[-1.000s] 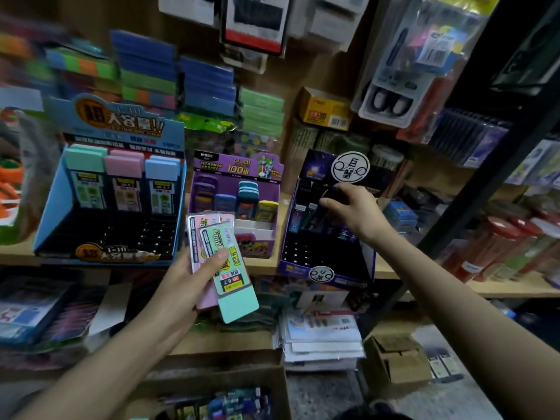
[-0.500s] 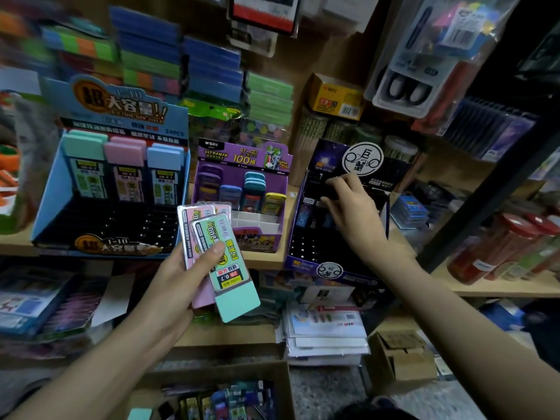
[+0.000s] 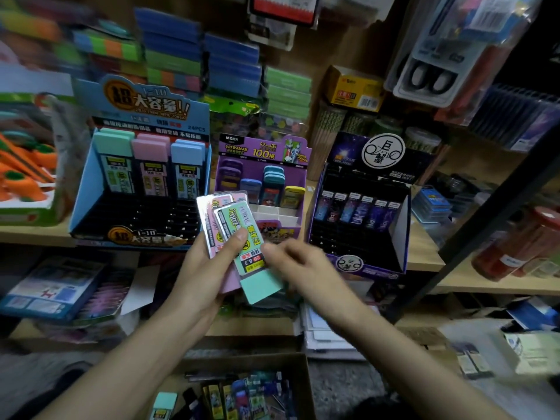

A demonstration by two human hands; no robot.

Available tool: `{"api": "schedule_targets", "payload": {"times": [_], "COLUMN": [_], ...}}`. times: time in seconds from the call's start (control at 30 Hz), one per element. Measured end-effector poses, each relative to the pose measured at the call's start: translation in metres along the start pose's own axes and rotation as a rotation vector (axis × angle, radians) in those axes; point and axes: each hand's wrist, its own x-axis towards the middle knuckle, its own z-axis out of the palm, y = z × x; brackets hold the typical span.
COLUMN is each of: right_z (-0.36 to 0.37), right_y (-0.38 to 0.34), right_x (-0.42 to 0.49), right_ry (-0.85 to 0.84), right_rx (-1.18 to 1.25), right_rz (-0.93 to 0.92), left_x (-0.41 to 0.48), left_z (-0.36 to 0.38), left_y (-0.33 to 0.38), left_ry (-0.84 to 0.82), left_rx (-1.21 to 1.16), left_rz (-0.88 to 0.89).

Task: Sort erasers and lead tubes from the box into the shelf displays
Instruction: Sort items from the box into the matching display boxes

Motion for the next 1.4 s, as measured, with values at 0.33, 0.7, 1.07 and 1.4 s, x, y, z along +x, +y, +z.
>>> {"api": "schedule_targets", "payload": {"times": [0.33, 0.7, 1.07, 1.4], "right_z": [0.027, 0.067, 0.133, 0.153], "right_y": [-0.025, -0.11, -0.139, -0.117], "right_x": [0.007, 0.114, 0.188, 0.19], "right_ry": [0.103, 0.136, -0.004, 0.098], "right_rx": [0.241, -0.149, -0.787, -1.109], "right_rz": [-0.023, -0.419, -0.511, -0.741], "left_x": [0.003, -0.005, -0.014, -0.019], "left_z": [-0.031, -0.117, -0.15, -0.157], "left_y": [0.021, 0.071, 0.094, 0.095], "left_ry": [0.102, 0.306, 0.362, 0.335], "left_rx": [-0.011, 0.079, 0.079, 0.102], "left_rz": [0.017, 0.163, 0.232, 0.232]}}
